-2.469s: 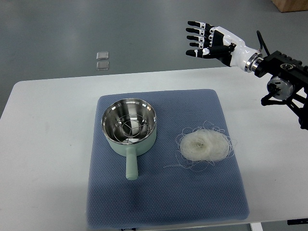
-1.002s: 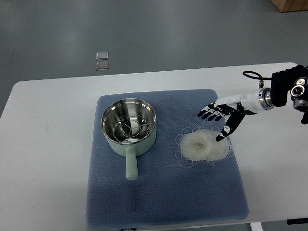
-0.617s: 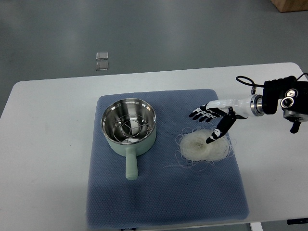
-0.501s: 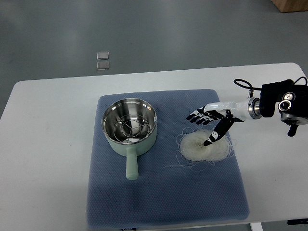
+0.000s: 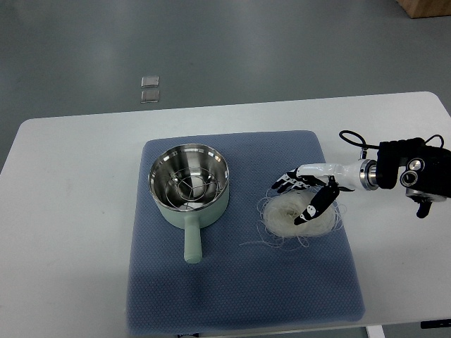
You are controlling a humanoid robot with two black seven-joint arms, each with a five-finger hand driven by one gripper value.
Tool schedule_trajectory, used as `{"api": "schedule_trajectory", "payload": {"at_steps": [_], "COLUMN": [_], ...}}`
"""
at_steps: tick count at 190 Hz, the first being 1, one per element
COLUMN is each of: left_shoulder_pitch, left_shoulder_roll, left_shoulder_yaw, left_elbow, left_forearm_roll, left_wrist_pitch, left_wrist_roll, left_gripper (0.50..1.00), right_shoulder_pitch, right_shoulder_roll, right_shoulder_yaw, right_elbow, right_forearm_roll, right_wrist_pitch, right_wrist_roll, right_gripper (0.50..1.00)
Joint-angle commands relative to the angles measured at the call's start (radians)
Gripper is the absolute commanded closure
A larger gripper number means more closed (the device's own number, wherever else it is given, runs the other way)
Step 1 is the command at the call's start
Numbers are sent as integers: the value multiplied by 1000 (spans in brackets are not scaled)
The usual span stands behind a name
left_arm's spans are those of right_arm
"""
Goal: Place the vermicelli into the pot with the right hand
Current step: 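Close the right hand's fingers around the vermicelli bundle, then lift the held vermicelli up and away from the mat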
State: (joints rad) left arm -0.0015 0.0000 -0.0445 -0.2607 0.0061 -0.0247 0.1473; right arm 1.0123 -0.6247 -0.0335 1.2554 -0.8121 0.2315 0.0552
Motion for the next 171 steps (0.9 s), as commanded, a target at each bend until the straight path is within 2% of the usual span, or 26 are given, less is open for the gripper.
{"api": "schedule_trajectory", "payload": {"at_steps": [1,2,3,4,5,6,7,8,9,65,90,130,171], "left_shoulder_pitch": [0,0,0,0,0,0,0,0,0,0,0,0,0], "left_shoulder_roll": [0,0,0,0,0,0,0,0,0,0,0,0,0], "left_shoulder_yaw": [0,0,0,0,0,0,0,0,0,-2,-2,-2,2], "left_elbow": [0,0,1,1,0,0,0,0,0,1,1,1,0], "left_forearm_roll": [0,0,0,0,0,0,0,0,0,0,0,0,0], "left_wrist_pitch": [0,0,0,0,0,0,0,0,0,0,0,0,0], "left_wrist_roll": [0,0,0,0,0,0,0,0,0,0,0,0,0], "left_gripper": [500,500,500,500,500,500,500,500,500,500,500,500,500], "right_shoulder_pitch": [-14,-14,-14,-14,-15,-15,-15,-15,-17,-3,45,252,548], "right_shoulder_roll": [3,3,3,3,3,3,3,3,3,-12,-63,-210,-300], "right_shoulder_yaw": [0,0,0,0,0,0,0,0,0,4,44,89,92], "right_elbow": [-1,-1,-1,-1,-1,-1,-1,-1,1,6,30,122,127], "right_forearm_roll": [-39,-39,-42,-42,-44,-44,-47,-47,-50,-79,-67,40,163], "right_wrist_pitch": [-31,-31,-34,-34,-34,-34,-35,-35,-37,-44,-14,89,206], "right_wrist_roll": [15,15,15,15,15,15,15,15,17,17,17,18,12], "right_gripper": [828,828,870,871,915,916,962,963,1000,1000,1000,1000,1000]}}
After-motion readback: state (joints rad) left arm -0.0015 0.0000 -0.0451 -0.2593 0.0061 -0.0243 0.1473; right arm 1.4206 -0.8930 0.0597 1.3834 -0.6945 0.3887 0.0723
